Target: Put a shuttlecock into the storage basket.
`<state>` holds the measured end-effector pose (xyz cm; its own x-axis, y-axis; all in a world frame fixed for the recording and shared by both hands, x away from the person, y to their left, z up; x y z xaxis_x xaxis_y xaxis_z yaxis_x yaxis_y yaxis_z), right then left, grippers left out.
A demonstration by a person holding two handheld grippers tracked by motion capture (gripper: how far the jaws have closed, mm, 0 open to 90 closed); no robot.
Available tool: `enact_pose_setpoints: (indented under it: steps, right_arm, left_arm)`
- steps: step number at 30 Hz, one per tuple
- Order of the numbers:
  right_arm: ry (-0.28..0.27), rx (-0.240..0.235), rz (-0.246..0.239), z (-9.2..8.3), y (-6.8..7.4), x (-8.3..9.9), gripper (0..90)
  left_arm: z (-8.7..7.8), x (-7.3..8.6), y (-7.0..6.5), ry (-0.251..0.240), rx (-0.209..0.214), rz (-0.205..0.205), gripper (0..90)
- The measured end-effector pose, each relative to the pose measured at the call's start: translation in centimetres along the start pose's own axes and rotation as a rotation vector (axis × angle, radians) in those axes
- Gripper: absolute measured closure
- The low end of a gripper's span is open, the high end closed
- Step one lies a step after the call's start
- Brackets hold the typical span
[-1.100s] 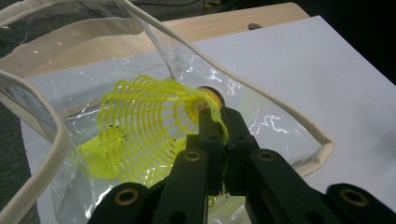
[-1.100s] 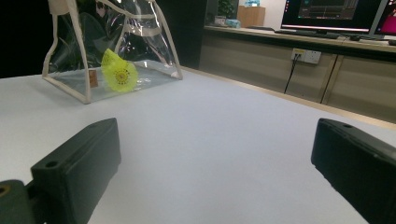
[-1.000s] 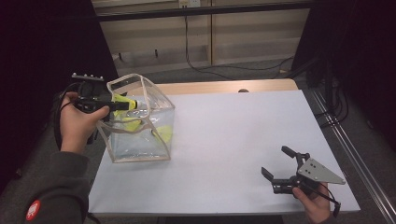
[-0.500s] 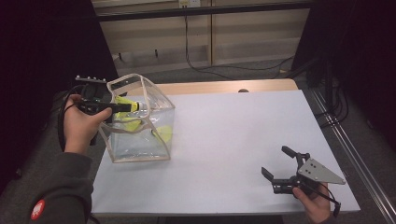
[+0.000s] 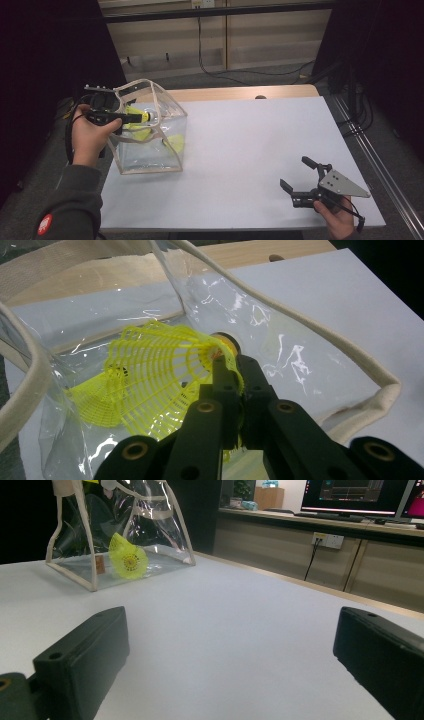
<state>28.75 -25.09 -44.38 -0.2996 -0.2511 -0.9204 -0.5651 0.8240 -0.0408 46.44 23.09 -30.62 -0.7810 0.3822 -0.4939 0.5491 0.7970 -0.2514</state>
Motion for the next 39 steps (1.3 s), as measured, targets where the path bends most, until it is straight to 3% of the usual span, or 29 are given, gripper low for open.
enact_pose_setpoints:
  steps: [39]
  right_arm:
    - [-0.001,-0.002,-0.001,-0.01,0.04,-0.03,1.2]
  left_arm:
    - [0.71,0.8,0.93,0.002,-0.008,-0.009,86.9]
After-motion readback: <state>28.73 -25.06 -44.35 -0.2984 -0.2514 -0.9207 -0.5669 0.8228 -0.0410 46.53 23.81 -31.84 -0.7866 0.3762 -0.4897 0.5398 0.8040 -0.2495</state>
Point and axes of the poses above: each handheld gripper's, and its own axes: z roughly forward along the jaws, x roughly out of its underside, y roughly to its left, the point moved 5 cm from there along z, roughly forward along the jaws, and after that the axes turned 15 degrees about y, right-handed, at the moved point
